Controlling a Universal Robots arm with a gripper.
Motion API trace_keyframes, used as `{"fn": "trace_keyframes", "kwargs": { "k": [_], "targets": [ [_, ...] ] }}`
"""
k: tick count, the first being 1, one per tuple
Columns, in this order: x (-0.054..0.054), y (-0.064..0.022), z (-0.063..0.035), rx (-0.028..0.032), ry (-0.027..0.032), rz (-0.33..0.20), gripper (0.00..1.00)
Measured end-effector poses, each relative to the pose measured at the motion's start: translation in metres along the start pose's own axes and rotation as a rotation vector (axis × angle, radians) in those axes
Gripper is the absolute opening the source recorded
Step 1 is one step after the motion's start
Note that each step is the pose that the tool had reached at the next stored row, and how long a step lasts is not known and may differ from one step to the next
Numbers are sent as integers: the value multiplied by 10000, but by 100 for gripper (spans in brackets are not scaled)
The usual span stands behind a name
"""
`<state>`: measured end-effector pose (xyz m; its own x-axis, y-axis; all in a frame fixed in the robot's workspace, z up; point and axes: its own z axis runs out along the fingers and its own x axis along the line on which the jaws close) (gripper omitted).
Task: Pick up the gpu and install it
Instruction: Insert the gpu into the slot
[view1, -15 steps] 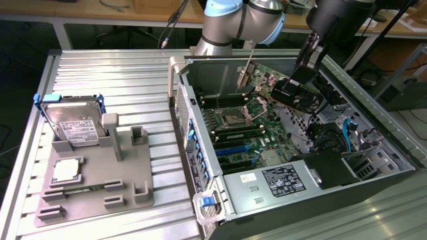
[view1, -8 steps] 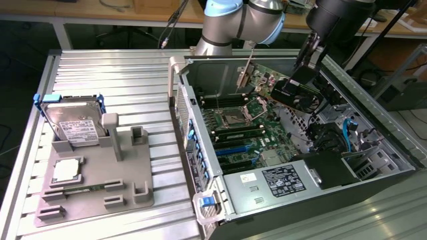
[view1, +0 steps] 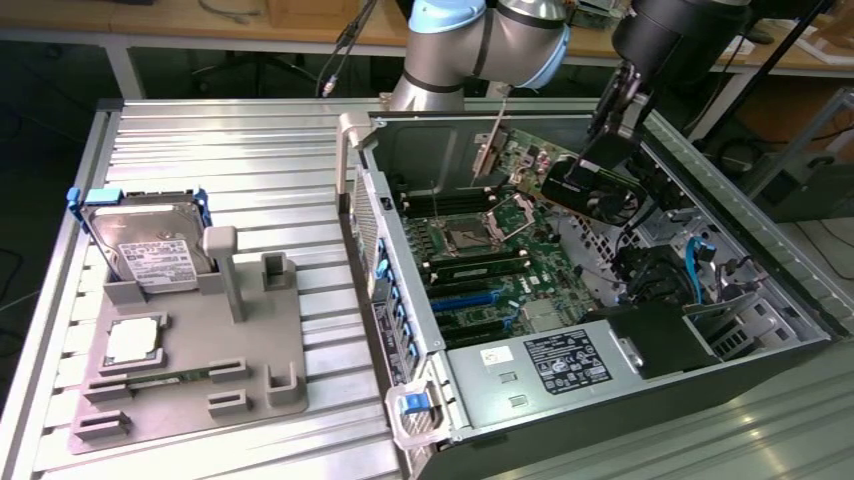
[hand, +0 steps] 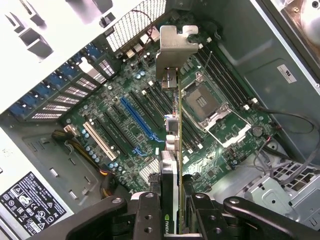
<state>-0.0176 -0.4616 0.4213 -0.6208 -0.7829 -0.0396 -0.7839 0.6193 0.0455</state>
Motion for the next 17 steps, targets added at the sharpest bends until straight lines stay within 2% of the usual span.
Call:
{"fn": "trace_keyframes", "kwargs": {
  "k": [17],
  "targets": [
    [1,0,0,-19,21,-478,27]
  ]
}}
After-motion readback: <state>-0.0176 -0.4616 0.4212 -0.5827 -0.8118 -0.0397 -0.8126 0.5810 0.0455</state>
